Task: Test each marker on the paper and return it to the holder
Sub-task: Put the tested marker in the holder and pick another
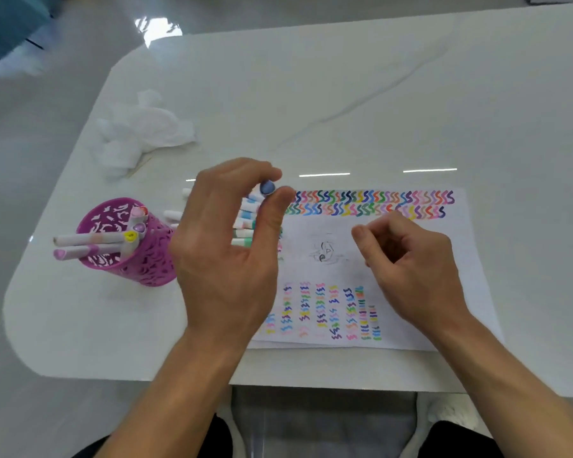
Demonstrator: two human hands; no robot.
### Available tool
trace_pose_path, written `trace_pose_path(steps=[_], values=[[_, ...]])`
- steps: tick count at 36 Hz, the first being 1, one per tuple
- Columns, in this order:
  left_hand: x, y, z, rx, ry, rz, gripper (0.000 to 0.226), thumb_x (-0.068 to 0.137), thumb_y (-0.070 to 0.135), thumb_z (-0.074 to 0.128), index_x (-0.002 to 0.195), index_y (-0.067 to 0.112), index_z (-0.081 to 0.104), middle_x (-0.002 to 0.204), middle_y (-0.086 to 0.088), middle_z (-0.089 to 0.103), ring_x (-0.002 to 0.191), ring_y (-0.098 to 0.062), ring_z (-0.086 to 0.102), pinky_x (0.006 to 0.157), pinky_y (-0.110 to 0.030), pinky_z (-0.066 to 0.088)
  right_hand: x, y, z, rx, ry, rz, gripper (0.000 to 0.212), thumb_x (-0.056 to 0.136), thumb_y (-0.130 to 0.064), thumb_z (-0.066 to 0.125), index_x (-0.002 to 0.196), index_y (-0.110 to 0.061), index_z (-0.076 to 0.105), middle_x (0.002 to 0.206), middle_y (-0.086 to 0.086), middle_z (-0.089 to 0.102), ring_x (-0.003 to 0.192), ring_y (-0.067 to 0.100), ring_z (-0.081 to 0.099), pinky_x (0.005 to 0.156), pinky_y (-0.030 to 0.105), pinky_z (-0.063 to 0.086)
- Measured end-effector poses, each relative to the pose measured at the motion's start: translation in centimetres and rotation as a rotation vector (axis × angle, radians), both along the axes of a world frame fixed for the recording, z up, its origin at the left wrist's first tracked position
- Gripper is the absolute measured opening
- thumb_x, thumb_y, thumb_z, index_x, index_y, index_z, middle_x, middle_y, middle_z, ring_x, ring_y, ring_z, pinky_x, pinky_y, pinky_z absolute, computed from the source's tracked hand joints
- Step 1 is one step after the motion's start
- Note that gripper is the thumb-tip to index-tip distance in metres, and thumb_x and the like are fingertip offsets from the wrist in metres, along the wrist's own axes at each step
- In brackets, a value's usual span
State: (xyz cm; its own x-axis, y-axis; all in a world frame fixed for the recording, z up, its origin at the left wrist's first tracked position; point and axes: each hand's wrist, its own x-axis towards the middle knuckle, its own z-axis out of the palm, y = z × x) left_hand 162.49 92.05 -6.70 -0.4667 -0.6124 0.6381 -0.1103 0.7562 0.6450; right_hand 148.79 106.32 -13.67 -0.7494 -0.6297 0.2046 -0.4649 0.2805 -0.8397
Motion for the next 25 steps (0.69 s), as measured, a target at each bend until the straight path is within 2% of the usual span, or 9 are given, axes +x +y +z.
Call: trace_pose_path(steps=[3,8,12,14,18,21,25], values=[[1.0,-0.8,0.4,-0.019,0.026,0.021,0.017,0.101,0.009,0.06,0.115,0.005,0.068,0.106,-0.002,0.069,0.099,-0.017,0.066,0.086,-0.041,0.055,0.3,-0.2,-0.1,0.037,0.033,0.03,0.021,0.098,-0.034,0.067,0.084,-0.018,0.069,0.069,-0.011,0.067,0.066,0.013,0.064,0.058,0.026,0.05],[2.7,-2.2,1.1,-0.198,0.012,0.144,0.024,0.102,0.002,0.056,0.124,0.002,0.067,0.108,-0.002,0.064,0.099,-0.018,0.064,0.092,-0.022,0.047,0.2,-0.3,-0.2,0.061,0.055,0.032,0.021,0.098,-0.035,0.067,0.085,-0.018,0.07,0.07,-0.01,0.068,0.067,0.012,0.065,0.06,0.029,0.051],[3.7,-3.1,1.4,-0.265,0.008,0.197,0.026,0.103,0.002,0.055,0.126,0.004,0.066,0.11,0.001,0.058,0.1,-0.023,0.063,0.09,-0.029,0.049,0.4,-0.5,0.0,0.104,0.13,0.047,0.024,0.097,-0.036,0.065,0.084,-0.017,0.07,0.068,-0.008,0.067,0.059,0.009,0.062,0.056,0.033,0.052],[4.1,-3.6,1.5,-0.263,-0.006,0.222,0.026,0.103,0.003,0.055,0.126,0.005,0.066,0.111,0.001,0.057,0.101,-0.021,0.061,0.088,-0.03,0.049,0.6,-0.6,0.1,0.116,0.184,0.08,0.026,0.096,-0.037,0.064,0.083,-0.016,0.07,0.066,-0.007,0.066,0.057,0.008,0.061,0.054,0.03,0.05],[4.6,-4.4,1.5,-0.231,-0.055,0.278,0.026,0.103,0.006,0.054,0.126,0.008,0.067,0.111,0.003,0.057,0.103,-0.018,0.06,0.09,-0.023,0.046,1.0,-0.9,0.3,0.138,0.244,0.129,0.022,0.097,-0.033,0.066,0.086,-0.014,0.071,0.067,-0.01,0.063,0.056,0.005,0.058,0.054,0.026,0.048],[5.0,-5.0,1.5,-0.209,-0.113,0.301,0.026,0.103,0.009,0.055,0.126,0.011,0.068,0.112,0.004,0.058,0.104,-0.013,0.058,0.091,-0.017,0.043,1.2,-1.2,0.3,0.153,0.263,0.14,0.019,0.097,-0.029,0.07,0.086,-0.014,0.072,0.067,-0.008,0.065,0.056,0.011,0.059,0.055,0.032,0.052],[5.6,-5.7,1.1,-0.138,-0.223,0.325,0.027,0.101,0.014,0.059,0.126,0.016,0.068,0.111,-0.002,0.065,0.099,-0.016,0.062,0.088,-0.012,0.044,1.3,-1.5,0.3,0.143,0.247,0.141,0.02,0.097,-0.03,0.069,0.086,-0.013,0.072,0.068,-0.006,0.067,0.056,0.013,0.061,0.056,0.037,0.055]])
